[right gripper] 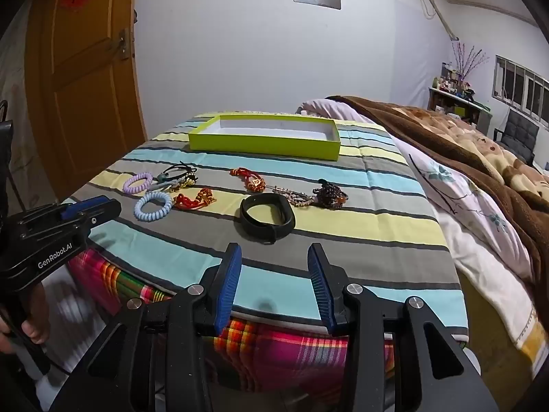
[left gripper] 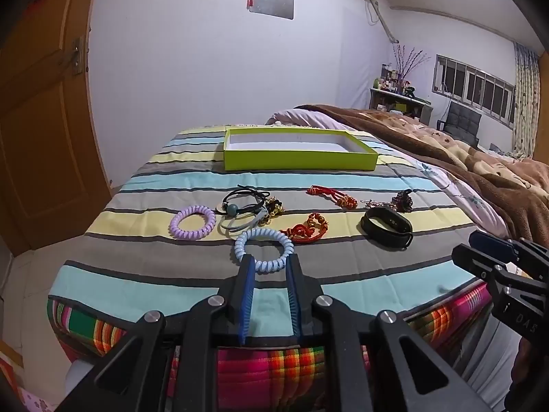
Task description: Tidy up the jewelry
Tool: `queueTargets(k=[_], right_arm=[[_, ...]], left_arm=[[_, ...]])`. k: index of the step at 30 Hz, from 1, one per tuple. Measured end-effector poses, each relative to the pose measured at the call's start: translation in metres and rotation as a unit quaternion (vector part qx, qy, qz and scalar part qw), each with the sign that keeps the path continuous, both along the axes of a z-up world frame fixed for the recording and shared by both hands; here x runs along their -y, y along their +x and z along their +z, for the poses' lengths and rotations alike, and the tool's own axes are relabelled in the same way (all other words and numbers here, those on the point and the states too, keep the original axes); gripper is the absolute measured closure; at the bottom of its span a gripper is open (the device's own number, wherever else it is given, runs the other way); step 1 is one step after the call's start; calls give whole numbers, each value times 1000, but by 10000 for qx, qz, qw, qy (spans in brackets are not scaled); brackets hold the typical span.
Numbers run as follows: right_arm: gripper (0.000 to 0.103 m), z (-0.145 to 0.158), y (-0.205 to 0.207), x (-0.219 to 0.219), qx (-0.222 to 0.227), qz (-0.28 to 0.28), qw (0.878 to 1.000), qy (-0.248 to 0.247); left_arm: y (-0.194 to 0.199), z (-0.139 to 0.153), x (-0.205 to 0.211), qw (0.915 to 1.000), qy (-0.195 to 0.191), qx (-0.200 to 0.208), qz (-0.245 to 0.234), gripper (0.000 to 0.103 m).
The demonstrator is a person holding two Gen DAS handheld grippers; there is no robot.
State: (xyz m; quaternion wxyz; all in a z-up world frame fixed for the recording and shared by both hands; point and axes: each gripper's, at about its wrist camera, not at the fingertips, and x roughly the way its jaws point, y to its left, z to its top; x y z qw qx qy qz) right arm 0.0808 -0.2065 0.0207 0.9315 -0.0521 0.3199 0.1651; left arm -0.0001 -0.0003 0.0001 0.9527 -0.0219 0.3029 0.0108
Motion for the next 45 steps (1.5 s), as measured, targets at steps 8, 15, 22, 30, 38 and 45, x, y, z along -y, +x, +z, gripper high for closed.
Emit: queueTargets(k=[8,15,22,30,38,45], right_arm=[[62,1,-1,-1,7,3,10000,2],[62,1,-2,-1,7,6,10000,6],[62,4,-2,-1,16,-5,10000,0],[62,3,-2,0,20,-7,10000,6],[62,3,-2,0,18,-7,10000,5],[62,4,-2,-1,29,-8,10000,-1]], left_arm=[[-2,4,-5,10000,-57,-3,53,85],[-5,5,-5,10000,-40,18,64,85],[-6,7,-3,10000,-22,32,61,85],[-5,8,-3,10000,-4,31,60,85],[-5,8,-2,10000,27,39,66,85],[-6,8,-2,9999,48,53,75,85]])
